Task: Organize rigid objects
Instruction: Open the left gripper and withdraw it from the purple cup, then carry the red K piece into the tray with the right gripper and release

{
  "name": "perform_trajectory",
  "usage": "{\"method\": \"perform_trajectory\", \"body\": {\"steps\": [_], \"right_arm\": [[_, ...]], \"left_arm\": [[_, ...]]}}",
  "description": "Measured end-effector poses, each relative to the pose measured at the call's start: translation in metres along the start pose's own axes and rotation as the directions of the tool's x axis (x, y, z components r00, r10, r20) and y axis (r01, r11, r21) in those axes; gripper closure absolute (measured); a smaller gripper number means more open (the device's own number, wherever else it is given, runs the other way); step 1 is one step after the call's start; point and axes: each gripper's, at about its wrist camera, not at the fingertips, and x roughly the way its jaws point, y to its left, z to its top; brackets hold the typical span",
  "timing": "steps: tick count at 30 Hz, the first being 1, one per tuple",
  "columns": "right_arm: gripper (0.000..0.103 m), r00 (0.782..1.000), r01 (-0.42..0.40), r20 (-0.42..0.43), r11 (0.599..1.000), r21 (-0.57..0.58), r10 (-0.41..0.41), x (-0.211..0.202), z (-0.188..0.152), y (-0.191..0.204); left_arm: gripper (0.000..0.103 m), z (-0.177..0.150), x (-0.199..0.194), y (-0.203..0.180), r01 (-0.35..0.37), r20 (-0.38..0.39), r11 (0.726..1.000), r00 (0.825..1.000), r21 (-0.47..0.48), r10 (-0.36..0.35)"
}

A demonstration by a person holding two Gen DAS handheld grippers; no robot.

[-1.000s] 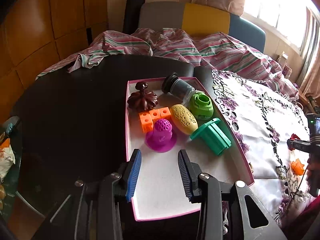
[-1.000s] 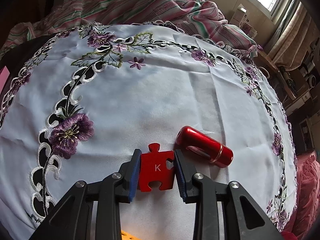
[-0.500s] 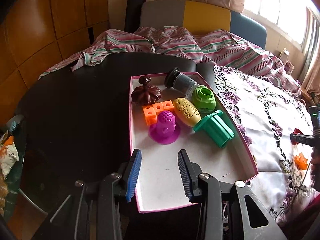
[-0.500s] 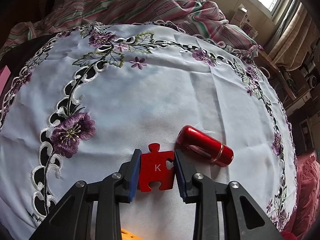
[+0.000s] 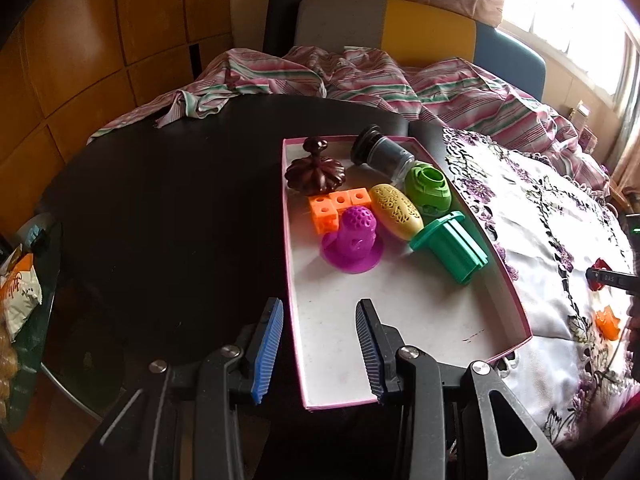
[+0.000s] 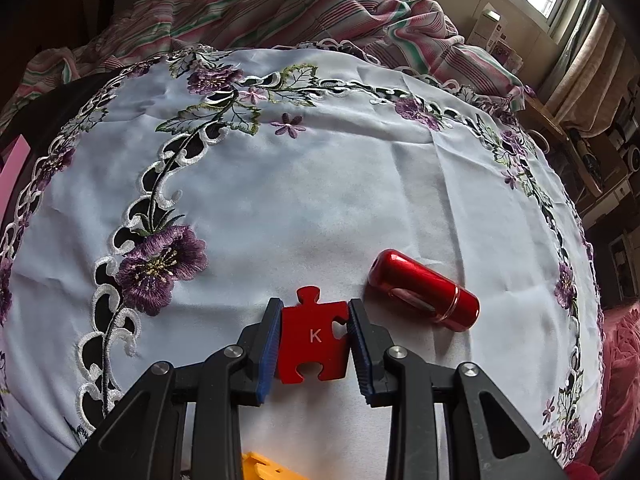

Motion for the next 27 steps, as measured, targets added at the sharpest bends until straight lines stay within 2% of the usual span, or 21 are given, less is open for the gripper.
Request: {"method": "perform_trajectory", "body": {"steps": [5, 9, 15, 17, 20, 24, 27], "right_arm": [[0.071, 0.994, -0.103, 0.02, 0.993, -0.057, 0.105, -0.008, -0.001, 0.02], [0.071, 0.998, -0.067, 0.014, 0.991, -0.119, 0.069, -0.005, -0.004, 0.036], [0.071, 0.996, -0.084, 0.006, 0.993, -0.079, 0.085, -0.01, -0.002, 0.032], [0.071, 0.993, -0.109, 0.035, 0.992, -0.056, 0.111, -0.021, 0.001, 0.033], [0.071, 0.977, -0.191, 0.082, 0.98, -0.06, 0.195, -0.044, 0.006, 0.052], [0.071, 0.954, -0.254, 0.123, 0.954, -0.161, 0.274, -0.075, 0.006, 0.103], [0.071, 0.921, -0.327, 0.142, 0.917, -0.229, 0.364, -0.101, 0.001, 0.142]], "left_arm": [[0.064, 0.001, 0.001, 0.007, -0.012, 0.004, 1.0, 1.0, -0.015, 0.012], [0.064, -0.001, 0.004, 0.012, -0.009, -0.008, 1.0, 1.0, -0.026, 0.009], [0.064, -0.003, 0.003, 0.018, -0.004, -0.004, 0.999, 1.0, -0.033, 0.004], [0.064, -0.002, 0.003, 0.022, -0.006, 0.001, 0.999, 1.0, -0.043, 0.006], [0.064, -0.002, 0.005, 0.027, -0.012, -0.001, 0.998, 1.0, -0.059, 0.012], [0.064, -0.004, 0.007, 0.033, -0.015, -0.011, 0.997, 1.0, -0.072, 0.014], [0.064, -0.006, 0.007, 0.038, -0.025, -0.015, 0.996, 1.0, -0.084, 0.024]]}}
